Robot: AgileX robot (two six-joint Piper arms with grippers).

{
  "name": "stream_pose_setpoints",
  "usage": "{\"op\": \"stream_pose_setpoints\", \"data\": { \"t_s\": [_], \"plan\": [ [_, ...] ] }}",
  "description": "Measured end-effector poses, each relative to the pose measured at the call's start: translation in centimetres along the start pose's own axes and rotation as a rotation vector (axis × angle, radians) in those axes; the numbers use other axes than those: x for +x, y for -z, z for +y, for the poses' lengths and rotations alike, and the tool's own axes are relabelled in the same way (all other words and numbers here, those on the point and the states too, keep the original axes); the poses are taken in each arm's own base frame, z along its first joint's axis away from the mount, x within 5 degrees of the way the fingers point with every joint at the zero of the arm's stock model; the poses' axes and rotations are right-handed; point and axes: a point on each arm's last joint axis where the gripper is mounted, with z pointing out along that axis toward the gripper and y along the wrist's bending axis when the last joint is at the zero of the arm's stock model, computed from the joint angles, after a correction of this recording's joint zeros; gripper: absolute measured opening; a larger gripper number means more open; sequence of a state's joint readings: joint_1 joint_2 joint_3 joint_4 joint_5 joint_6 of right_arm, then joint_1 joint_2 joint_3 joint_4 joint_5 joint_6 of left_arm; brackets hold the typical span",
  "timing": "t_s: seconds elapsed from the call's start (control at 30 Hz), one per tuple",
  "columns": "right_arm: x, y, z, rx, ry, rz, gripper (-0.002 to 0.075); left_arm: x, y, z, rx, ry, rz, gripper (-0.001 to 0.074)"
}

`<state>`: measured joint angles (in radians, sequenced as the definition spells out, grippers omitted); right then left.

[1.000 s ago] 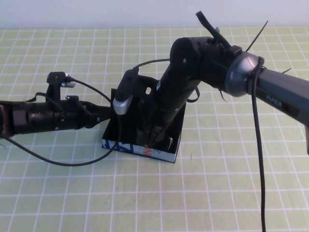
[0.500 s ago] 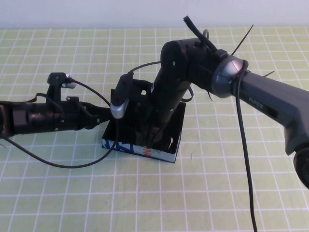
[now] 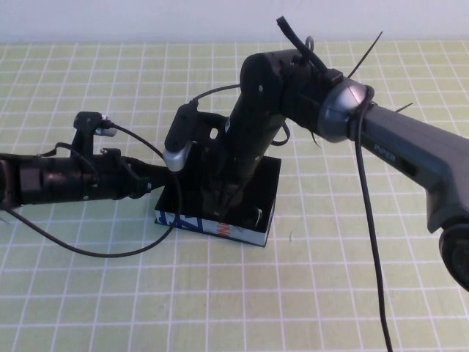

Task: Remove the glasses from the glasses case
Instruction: Pick up the glasses from the glasses case

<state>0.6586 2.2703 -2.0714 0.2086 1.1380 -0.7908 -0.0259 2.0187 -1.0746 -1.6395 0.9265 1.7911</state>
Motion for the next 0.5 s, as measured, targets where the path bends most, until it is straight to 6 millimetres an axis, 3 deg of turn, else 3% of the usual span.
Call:
{"op": "stream_pose_setpoints", "data": {
  "t_s": [0.2,0.5],
  "plan": [
    [-0.7,1.1,-0.2,0.017,0.014,-0.019,0.0287,0.0,0.0,0.0,0.000,0.001,0.000,-0.0004],
    [-0.2,-0.3,-0.3,-0.010,0.010,0.020,0.0287,0.0,0.0,0.0,0.000,0.000,0.002,-0.0004]
  ]
}}
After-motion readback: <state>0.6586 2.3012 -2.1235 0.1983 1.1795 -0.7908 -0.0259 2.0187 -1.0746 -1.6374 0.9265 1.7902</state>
